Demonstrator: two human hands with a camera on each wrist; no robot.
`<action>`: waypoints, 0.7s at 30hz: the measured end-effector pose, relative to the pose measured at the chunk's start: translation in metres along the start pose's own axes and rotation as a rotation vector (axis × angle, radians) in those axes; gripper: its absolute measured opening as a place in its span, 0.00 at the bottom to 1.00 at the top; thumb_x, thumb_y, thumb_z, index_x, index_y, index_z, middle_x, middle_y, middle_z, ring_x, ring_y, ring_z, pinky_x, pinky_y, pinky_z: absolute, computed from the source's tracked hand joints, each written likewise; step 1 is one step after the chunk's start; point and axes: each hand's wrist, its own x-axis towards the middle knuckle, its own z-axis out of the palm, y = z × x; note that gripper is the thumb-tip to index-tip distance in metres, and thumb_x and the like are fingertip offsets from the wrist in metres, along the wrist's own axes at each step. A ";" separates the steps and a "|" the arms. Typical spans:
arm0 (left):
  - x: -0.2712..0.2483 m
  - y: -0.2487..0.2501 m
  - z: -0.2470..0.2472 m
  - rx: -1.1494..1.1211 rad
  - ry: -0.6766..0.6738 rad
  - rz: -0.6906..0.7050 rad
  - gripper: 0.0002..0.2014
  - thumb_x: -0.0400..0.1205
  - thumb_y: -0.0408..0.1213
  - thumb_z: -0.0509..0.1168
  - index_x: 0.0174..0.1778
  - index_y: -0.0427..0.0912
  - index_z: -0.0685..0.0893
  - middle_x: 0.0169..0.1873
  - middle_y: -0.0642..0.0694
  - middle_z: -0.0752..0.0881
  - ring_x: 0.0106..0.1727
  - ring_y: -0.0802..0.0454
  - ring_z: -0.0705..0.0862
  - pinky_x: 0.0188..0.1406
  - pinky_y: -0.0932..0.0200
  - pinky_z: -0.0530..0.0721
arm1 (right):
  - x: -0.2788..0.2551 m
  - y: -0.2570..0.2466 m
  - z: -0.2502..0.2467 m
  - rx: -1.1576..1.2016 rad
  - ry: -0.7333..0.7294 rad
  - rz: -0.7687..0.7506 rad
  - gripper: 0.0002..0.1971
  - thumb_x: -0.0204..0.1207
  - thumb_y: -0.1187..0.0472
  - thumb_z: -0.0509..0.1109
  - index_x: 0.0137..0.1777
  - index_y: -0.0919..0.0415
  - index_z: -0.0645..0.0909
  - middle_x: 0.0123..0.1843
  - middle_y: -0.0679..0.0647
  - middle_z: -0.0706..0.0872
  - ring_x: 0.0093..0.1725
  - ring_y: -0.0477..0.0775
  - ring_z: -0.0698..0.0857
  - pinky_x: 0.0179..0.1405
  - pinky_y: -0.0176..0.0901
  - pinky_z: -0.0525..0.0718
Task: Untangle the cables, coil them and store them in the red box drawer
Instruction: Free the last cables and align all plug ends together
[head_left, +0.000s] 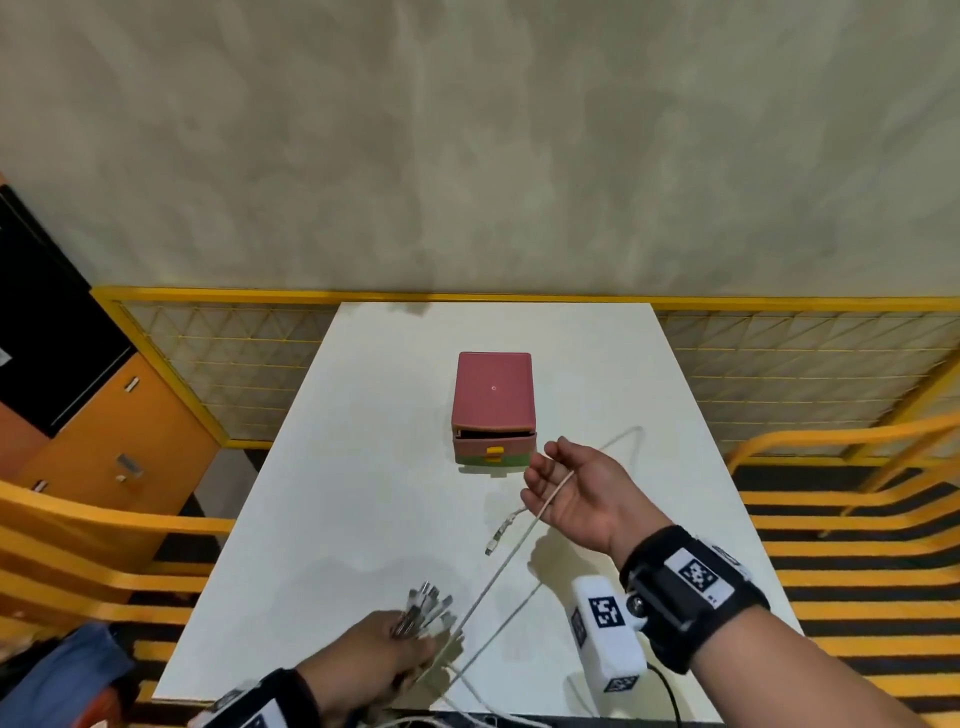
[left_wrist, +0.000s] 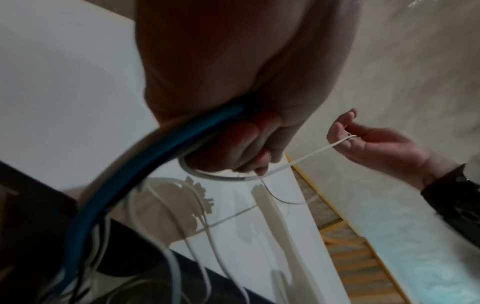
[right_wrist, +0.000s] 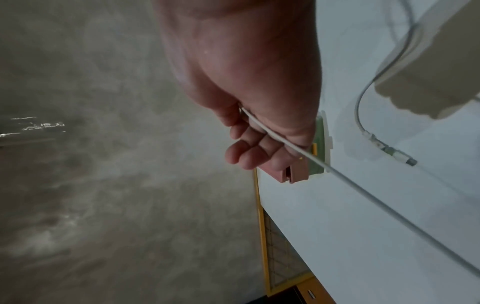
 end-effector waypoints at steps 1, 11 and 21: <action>-0.003 0.002 -0.004 0.063 0.017 0.002 0.14 0.76 0.47 0.73 0.28 0.46 0.79 0.21 0.49 0.81 0.22 0.53 0.75 0.25 0.62 0.71 | 0.000 0.002 0.000 -0.007 0.008 -0.001 0.14 0.87 0.54 0.57 0.43 0.57 0.78 0.31 0.56 0.88 0.33 0.56 0.86 0.43 0.50 0.82; 0.014 0.113 0.038 -0.256 0.339 0.467 0.08 0.73 0.33 0.78 0.42 0.42 0.84 0.30 0.55 0.88 0.28 0.61 0.83 0.28 0.63 0.82 | -0.010 0.043 0.015 -0.113 -0.093 0.061 0.16 0.87 0.53 0.56 0.51 0.63 0.81 0.40 0.61 0.92 0.36 0.58 0.91 0.39 0.48 0.85; 0.027 0.098 0.050 -0.252 0.291 0.367 0.06 0.69 0.31 0.77 0.35 0.43 0.85 0.26 0.53 0.85 0.28 0.56 0.82 0.30 0.61 0.81 | -0.020 0.041 0.010 -0.073 -0.170 0.146 0.23 0.85 0.44 0.55 0.56 0.62 0.84 0.46 0.63 0.90 0.43 0.61 0.90 0.47 0.53 0.84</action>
